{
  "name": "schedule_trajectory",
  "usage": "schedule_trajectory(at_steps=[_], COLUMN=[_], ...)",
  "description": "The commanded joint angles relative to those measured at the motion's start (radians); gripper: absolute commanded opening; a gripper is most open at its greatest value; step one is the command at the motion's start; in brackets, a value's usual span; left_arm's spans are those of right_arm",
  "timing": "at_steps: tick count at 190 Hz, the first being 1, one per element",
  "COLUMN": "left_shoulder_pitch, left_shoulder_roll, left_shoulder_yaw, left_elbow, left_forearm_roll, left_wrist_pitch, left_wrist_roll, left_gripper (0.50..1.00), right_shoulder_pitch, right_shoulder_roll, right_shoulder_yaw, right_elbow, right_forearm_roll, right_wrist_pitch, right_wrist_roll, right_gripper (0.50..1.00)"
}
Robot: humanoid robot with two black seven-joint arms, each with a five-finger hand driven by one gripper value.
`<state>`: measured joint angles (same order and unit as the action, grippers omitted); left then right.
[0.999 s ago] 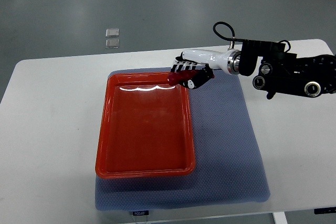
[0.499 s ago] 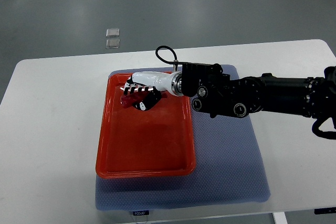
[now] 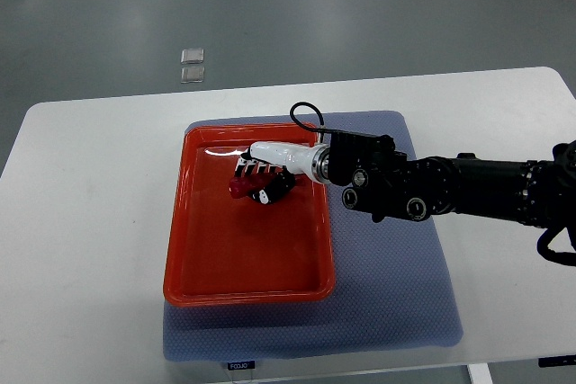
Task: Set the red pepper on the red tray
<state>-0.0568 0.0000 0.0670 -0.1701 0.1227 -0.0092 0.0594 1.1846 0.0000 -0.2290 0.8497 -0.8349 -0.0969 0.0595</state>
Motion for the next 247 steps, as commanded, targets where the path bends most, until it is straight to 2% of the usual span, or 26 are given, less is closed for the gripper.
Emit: schedule_trajectory(at_steps=[1, 13, 22, 29, 47, 61, 85, 114, 144, 179, 207, 212, 221, 247], left_shoulder_pitch=[0.0, 0.0, 0.0, 0.0, 0.0, 0.0, 0.0, 0.0, 0.0, 0.0, 0.0, 0.0, 0.0, 0.0], left_shoulder_roll=[0.0, 0.0, 0.0, 0.0, 0.0, 0.0, 0.0, 0.0, 0.0, 0.0, 0.0, 0.0, 0.0, 0.0], left_shoulder_yaw=[0.001, 0.001, 0.001, 0.001, 0.001, 0.001, 0.001, 0.001, 0.001, 0.001, 0.001, 0.001, 0.001, 0.001], left_elbow=[0.001, 0.001, 0.001, 0.001, 0.003, 0.003, 0.004, 0.004, 0.004, 0.003, 0.003, 0.003, 0.001, 0.0], left_forearm_roll=[0.0, 0.0, 0.0, 0.0, 0.0, 0.0, -0.002, -0.002, 0.0, 0.0, 0.0, 0.0, 0.0, 0.0], left_wrist_pitch=[0.0, 0.0, 0.0, 0.0, 0.0, 0.0, 0.0, 0.0, 0.0, 0.0, 0.0, 0.0, 0.0, 0.0], left_wrist_roll=[0.0, 0.0, 0.0, -0.001, 0.0, 0.0, 0.0, 0.0, -0.001, 0.0, 0.0, 0.0, 0.0, 0.0], left_gripper=[1.0, 1.0, 1.0, 1.0, 1.0, 1.0, 1.0, 1.0, 1.0, 1.0, 1.0, 1.0, 1.0, 1.0], right_shoulder_pitch=[-0.007, -0.008, -0.008, -0.008, -0.008, -0.007, -0.007, -0.03, -0.152, -0.313, -0.418, -0.441, -0.471, -0.556], right_shoulder_roll=[0.0, 0.0, 0.0, 0.0, 0.0, 0.0, 0.0, 0.0, 0.0, 0.0, 0.0, 0.0, 0.0, 0.0], right_shoulder_yaw=[0.002, 0.002, 0.002, 0.003, 0.01, 0.014, 0.037, 0.211, 0.516, 0.881, 1.148, 1.174, 1.202, 1.272], right_elbow=[0.0, 0.0, 0.0, 0.0, 0.0, 0.0, 0.0, 0.0, 0.006, 0.008, 0.009, 0.009, 0.009, 0.006], right_forearm_roll=[0.007, 0.011, 0.013, 0.013, 0.014, 0.016, 0.028, 0.057, 0.126, 0.232, 0.404, 0.445, 0.493, 0.608], right_wrist_pitch=[0.0, 0.0, -0.001, -0.001, 0.0, -0.001, -0.001, -0.001, -0.001, 0.0, 0.009, 0.019, 0.042, 0.206], right_wrist_roll=[0.0, 0.006, 0.013, 0.014, 0.014, 0.014, 0.014, 0.017, 0.075, 0.092, 0.138, 0.145, 0.151, 0.178], right_gripper=[0.605, 0.68, 0.709, 0.752, 0.801, 0.86, 0.868, 0.87, 0.868, 0.868, 0.876, 0.901, 0.907, 0.911])
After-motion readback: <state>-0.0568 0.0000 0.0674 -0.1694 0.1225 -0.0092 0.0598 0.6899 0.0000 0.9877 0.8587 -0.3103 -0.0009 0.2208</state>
